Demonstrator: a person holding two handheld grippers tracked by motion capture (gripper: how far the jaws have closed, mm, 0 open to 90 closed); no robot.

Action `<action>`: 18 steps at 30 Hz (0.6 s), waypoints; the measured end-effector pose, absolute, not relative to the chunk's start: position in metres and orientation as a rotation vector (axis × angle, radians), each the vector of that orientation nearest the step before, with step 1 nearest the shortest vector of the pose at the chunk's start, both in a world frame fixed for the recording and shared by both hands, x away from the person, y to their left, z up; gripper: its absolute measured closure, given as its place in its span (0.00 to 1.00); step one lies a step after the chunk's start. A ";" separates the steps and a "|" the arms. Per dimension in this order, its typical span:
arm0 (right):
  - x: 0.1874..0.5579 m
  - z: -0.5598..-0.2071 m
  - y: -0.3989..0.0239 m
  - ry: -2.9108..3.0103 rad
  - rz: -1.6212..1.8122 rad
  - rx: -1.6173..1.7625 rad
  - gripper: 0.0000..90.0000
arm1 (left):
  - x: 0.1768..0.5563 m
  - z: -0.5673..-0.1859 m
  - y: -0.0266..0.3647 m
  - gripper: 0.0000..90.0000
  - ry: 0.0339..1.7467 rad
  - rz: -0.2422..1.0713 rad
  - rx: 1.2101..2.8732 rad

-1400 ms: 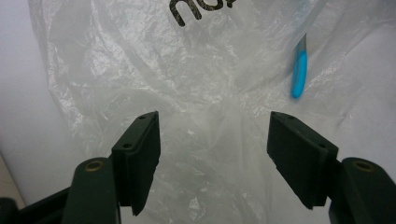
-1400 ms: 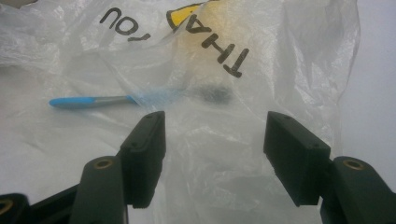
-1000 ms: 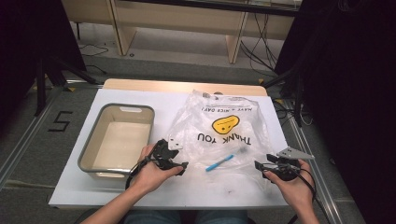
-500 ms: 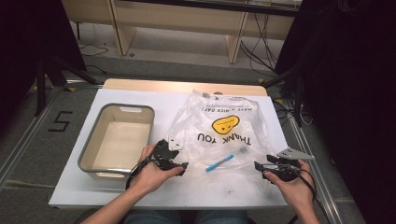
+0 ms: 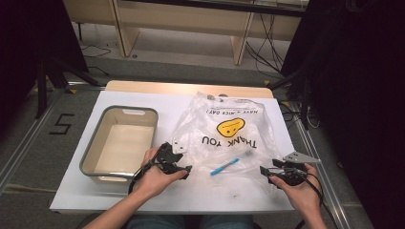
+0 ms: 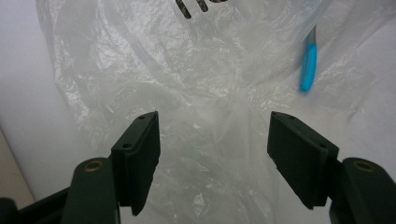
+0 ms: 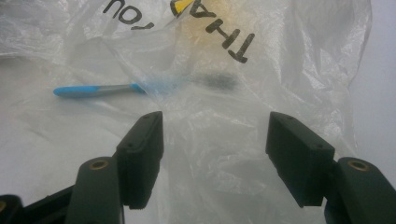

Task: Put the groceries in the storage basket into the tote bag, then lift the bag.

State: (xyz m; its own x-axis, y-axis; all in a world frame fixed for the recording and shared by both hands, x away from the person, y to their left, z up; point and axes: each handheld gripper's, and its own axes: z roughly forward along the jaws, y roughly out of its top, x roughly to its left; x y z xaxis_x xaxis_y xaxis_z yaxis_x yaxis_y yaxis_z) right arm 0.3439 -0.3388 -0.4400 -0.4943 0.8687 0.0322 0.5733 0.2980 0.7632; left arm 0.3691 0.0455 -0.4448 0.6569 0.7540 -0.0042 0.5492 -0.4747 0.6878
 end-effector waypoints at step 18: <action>0.346 -0.439 -0.340 2.170 1.037 1.318 0.41 | 0.368 -0.445 0.044 0.34 0.983 0.408 2.214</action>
State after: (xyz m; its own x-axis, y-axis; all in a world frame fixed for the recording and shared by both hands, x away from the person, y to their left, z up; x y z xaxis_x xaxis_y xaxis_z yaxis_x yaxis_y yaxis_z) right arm 0.3462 -0.3403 -0.4391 -0.4780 0.8774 0.0416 0.5837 0.2819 0.7615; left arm 0.3679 0.0439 -0.4454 0.6669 0.7451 0.0124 0.5351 -0.4905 0.6878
